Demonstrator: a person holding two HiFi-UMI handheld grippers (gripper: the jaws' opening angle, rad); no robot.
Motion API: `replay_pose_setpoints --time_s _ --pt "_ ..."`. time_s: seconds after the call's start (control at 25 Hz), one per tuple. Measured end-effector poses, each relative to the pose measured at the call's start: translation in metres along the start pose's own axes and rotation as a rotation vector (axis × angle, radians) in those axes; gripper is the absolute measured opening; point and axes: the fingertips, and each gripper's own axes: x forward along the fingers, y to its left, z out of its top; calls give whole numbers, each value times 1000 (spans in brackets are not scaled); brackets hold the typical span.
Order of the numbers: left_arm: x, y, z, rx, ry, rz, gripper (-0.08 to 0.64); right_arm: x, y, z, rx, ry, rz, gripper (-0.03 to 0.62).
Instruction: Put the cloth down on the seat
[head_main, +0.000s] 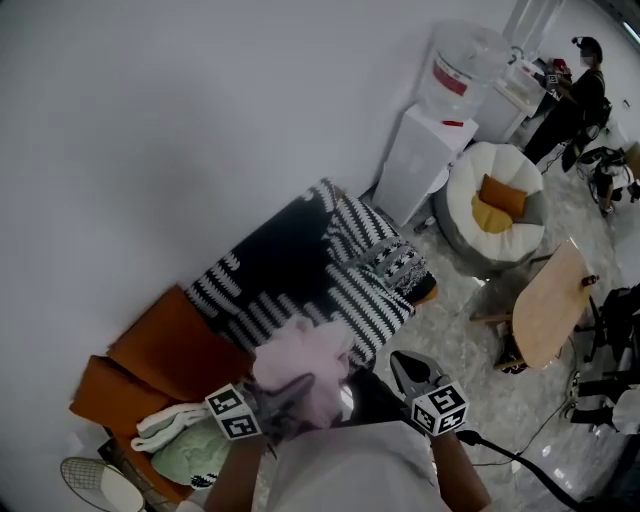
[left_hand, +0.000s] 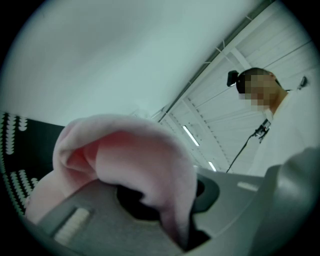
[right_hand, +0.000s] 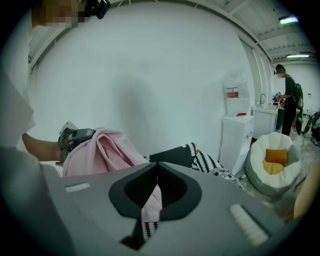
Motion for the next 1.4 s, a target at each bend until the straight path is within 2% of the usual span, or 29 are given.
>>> replay_pose_setpoints --time_s 0.24,0.6,1.12,1.4 --pt "23 23 9 -11 -11 42 78 16 -31 4 27 12 20 3" --pt "63 62 24 -15 -36 135 78 51 -79 21 -9 73 101 3" --pt "133 172 40 -21 -41 293 78 113 -161 29 -9 153 214 3" --pt "159 247 40 -73 -67 412 80 142 -194 27 13 200 259 5"
